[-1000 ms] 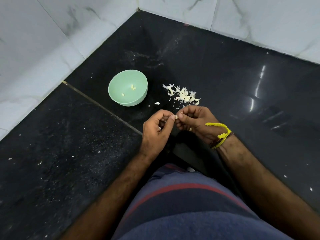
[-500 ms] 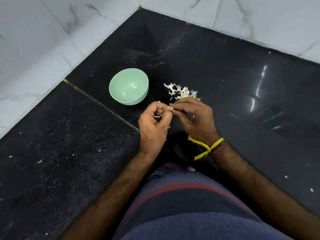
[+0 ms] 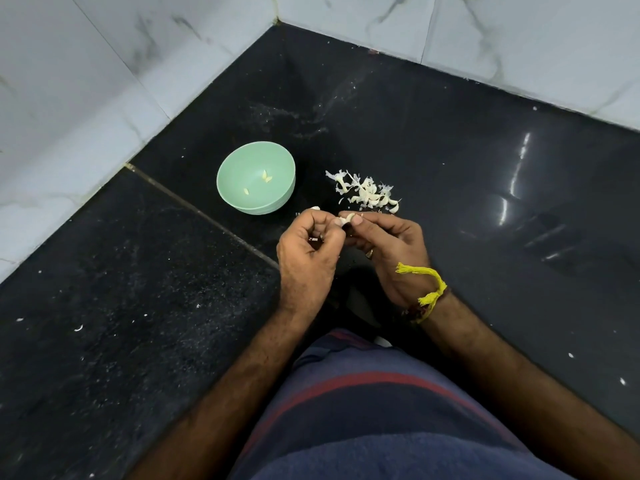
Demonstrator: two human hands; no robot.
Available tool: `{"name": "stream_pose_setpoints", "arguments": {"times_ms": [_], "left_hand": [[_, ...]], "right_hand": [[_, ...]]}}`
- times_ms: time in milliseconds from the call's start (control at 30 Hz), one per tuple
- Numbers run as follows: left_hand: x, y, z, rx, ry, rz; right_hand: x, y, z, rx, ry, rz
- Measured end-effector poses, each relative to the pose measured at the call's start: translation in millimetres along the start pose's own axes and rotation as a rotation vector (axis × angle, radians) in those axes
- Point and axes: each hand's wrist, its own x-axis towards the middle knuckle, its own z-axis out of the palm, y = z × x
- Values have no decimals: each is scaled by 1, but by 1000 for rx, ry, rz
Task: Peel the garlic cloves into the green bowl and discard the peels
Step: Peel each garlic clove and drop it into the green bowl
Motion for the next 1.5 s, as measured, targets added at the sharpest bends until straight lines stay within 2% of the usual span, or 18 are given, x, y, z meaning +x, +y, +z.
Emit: {"name": "stream_pose_setpoints", "arguments": {"times_ms": [267,467,600,833,1067,1233,1500], "left_hand": [[-3,4,-3,46,110,44],[-2,0,-5,178,75,212],[0,-6,-5,215,81,235],[-2,-10,-3,297,37,174],[0,-15,-2,271,-42,102],[0,-17,0,154,-76,-38],[-1,-15,-1,-120,-148,-202]], "right_hand": [[2,2,-2,17,20,92],[0,1,-1,46,-42,123],[-1,0,1,34,-41,144],[1,7,-1,12,35,141],[0,8,-2,0,59,103],[2,8,-4,-78,40,47],[3,9,-9,-11,-35,85]]}}
